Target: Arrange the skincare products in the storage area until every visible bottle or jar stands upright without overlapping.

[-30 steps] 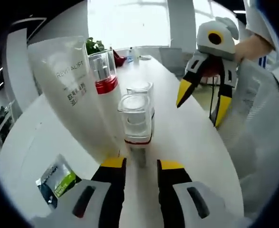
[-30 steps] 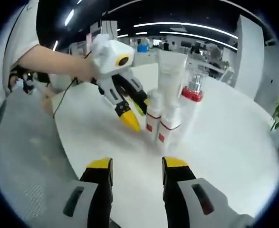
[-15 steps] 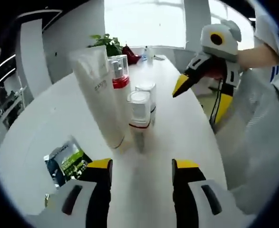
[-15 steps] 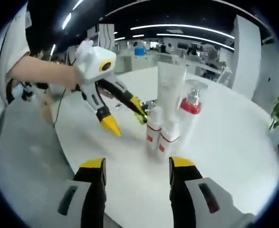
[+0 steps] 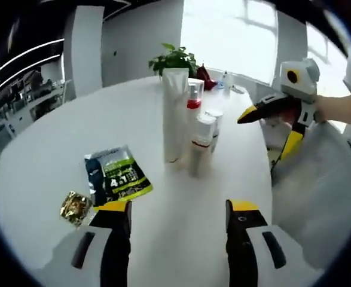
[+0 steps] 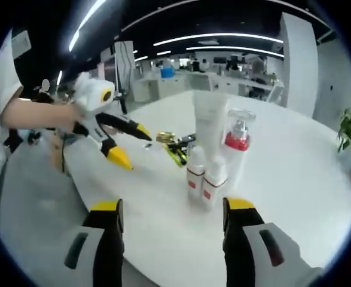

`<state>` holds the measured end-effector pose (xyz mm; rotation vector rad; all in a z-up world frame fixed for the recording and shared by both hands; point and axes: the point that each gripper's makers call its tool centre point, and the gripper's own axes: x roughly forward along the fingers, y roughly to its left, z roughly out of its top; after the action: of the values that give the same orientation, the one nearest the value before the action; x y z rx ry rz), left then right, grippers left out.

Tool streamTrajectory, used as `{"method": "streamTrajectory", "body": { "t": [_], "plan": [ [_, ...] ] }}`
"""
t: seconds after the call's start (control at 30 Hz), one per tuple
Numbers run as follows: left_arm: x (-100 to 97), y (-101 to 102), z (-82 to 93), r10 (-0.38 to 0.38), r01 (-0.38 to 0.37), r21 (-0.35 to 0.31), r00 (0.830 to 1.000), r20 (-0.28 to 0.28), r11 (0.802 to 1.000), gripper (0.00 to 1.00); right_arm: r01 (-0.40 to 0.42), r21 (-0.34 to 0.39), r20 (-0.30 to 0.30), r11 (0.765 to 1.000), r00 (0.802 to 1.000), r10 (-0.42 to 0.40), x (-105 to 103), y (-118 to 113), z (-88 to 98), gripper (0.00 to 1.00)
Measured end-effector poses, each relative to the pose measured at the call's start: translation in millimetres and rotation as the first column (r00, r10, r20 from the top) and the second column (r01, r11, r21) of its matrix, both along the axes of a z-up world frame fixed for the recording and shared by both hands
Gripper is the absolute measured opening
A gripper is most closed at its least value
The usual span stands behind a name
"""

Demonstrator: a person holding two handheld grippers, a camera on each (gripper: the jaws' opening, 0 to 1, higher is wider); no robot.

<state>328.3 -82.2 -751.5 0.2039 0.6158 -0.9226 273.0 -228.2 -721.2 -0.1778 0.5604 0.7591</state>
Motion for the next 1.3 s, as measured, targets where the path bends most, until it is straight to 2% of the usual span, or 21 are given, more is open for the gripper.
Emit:
{"method": "streamTrajectory", "body": {
  "t": [0.07, 0.17, 0.27, 0.43, 0.5, 0.6, 0.77, 0.83, 1.1, 1.3],
  "plan": [
    [0.1, 13, 1.3, 0.066, -0.066, 0.015, 0.998, 0.015, 0.998, 0.66, -0.005, 0.005, -0.003, 1.0, 1.0, 0.005, -1, 0, 0.1, 0.7],
    [-5.1, 27, 5.1, 0.122, -0.122, 0.018, 0.992, 0.029, 0.992, 0.74, -0.002, 0.014, 0.001, 1.0, 1.0, 0.002, -3, 0, 3.2, 0.73],
    [-13.5, 42, 6.6, 0.174, -0.174, 0.009, 0.985, 0.004, 0.985, 0.74, 0.003, 0.021, 0.004, 1.0, 1.0, -0.003, -4, 0, 6.1, 0.74],
    [-26.7, 59, 9.2, 0.223, -0.223, 0.012, 0.975, -0.001, 0.975, 0.75, 0.008, 0.027, 0.005, 1.0, 1.0, -0.008, -5, 0, 6.6, 0.76],
    [-31.2, 66, 12.2, 0.253, -0.253, -0.01, 0.967, -0.01, 0.967, 0.74, 0.01, 0.024, 0.0, 1.0, 1.0, -0.01, -6, 0, 5.1, 0.77],
    [-39.5, 72, 16.9, 0.286, -0.286, -0.012, 0.958, -0.012, 0.958, 0.74, -0.001, 0.0, -0.001, 1.0, 1.0, 0.001, -7, 0, 2.9, 0.77],
    [-50.3, 90, 22.5, 0.352, -0.352, -0.03, 0.936, -0.016, 0.935, 0.75, -0.016, 0.0, 0.003, 1.0, 1.0, 0.016, -9, 6, 5.0, 0.77],
    [-56.2, 95, 25.0, 0.377, -0.378, -0.042, 0.926, -0.022, 0.925, 0.77, -0.02, -0.027, 0.028, 0.999, 0.999, 0.02, -7, 5, 7.1, 0.77],
    [-78.0, 109, 24.0, 0.437, -0.438, -0.025, 0.898, -0.041, 0.899, 0.82, 0.005, -0.004, 0.029, 1.0, 1.0, -0.005, -6, 2, 10.6, 0.79],
    [-87.2, 119, 22.2, 0.472, -0.473, -0.018, 0.881, -0.045, 0.881, 0.83, -0.006, -0.001, 0.025, 1.0, 1.0, 0.006, -7, 6, 10.4, 0.88]
  ]
}}
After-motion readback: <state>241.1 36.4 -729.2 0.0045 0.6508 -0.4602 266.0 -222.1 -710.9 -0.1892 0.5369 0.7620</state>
